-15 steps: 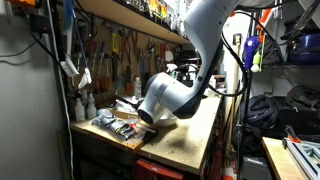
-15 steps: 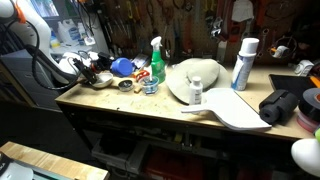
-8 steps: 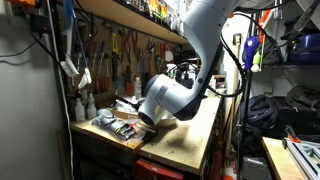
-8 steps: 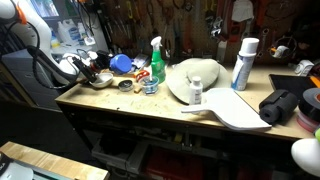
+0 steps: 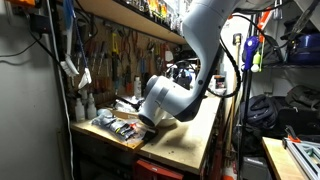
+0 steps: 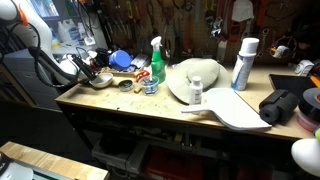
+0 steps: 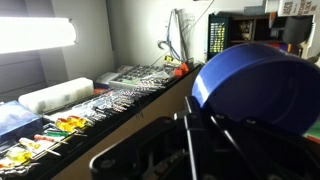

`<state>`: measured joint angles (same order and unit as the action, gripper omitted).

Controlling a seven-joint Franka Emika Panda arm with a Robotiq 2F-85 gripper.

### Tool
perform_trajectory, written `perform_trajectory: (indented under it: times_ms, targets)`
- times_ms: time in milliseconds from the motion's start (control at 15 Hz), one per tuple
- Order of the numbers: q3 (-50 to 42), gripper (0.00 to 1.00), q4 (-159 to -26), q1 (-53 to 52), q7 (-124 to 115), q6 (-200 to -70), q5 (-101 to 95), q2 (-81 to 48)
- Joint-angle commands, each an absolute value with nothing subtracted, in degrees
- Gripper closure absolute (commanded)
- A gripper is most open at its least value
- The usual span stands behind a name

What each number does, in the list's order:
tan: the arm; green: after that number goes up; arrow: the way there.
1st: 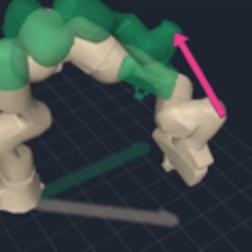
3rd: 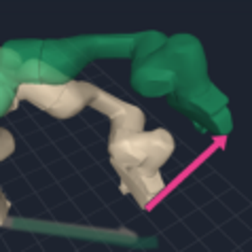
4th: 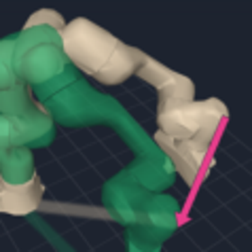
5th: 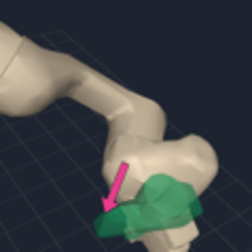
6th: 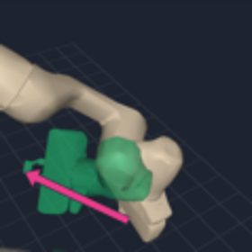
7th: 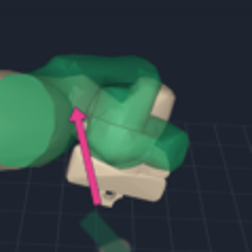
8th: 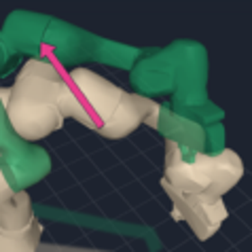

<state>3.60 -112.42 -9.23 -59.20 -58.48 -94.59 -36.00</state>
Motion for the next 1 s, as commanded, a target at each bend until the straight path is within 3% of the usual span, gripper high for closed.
perform_trajectory:
  times_ms: [0, 933]
  targets:
    - [6.49, 0.93, -111.77, -6.49, -55.87, -62.52, -91.28, -35.06]
    - [6.75, 0.94, -117.08, 1.03, -39.59, -96.09, -70.55, -13.24]
